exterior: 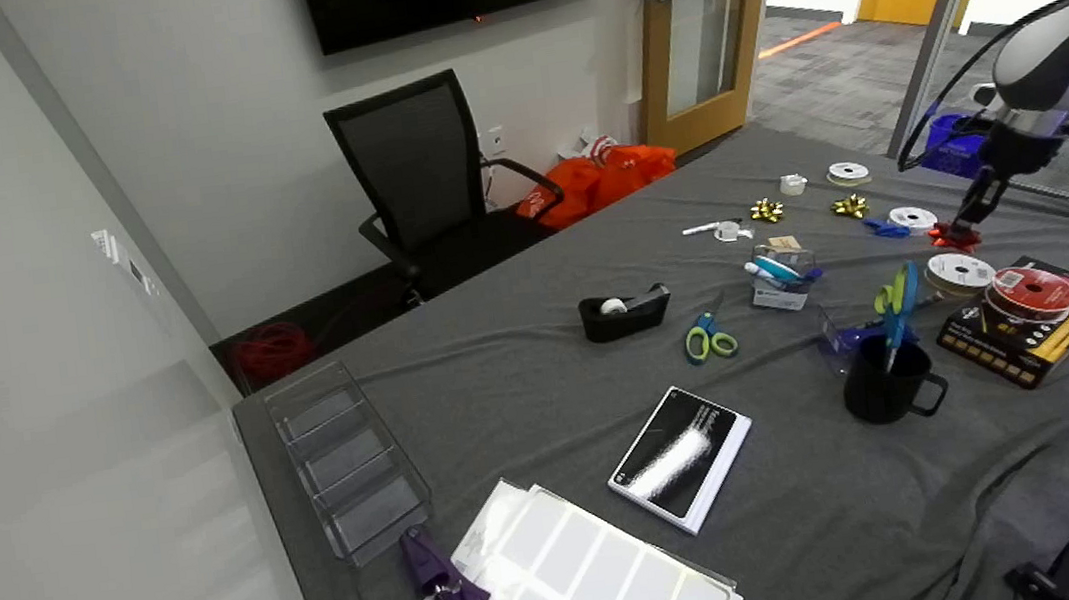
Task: Put the red ribbon on top of the red disc.
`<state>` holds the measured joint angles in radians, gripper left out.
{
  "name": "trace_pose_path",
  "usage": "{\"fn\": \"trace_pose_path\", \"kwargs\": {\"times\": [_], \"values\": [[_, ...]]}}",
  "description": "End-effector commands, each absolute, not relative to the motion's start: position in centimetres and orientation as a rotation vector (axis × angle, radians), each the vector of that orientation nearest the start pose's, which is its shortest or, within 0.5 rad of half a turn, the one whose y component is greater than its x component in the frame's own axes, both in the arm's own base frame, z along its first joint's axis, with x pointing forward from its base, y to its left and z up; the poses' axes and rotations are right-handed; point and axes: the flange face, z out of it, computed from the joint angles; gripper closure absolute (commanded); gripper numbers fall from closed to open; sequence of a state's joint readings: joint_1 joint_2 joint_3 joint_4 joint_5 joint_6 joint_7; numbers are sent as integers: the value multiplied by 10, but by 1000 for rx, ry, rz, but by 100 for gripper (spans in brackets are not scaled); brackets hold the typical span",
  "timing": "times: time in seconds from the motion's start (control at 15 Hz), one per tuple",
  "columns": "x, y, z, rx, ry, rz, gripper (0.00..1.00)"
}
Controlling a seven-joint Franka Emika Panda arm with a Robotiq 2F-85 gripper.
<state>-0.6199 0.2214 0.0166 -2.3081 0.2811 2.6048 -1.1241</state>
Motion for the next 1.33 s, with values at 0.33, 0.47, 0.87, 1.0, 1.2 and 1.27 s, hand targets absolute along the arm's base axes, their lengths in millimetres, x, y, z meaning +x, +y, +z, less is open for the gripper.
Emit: {"fn": "trace_pose_path", "kwargs": {"times": [0.33, 0.47, 0.87, 1.0, 1.2, 1.27], "values": [[356, -320, 254, -3010, -640, -174, 100], [347, -321, 249, -3008, -658, -156, 100], [340, -317, 235, -2994, -661, -122, 100], [339, -316, 232, -3000, -671, -111, 100], [337, -316, 231, -3012, -699, -91, 100], [336, -318, 231, -3016, -716, -83, 100]]}}
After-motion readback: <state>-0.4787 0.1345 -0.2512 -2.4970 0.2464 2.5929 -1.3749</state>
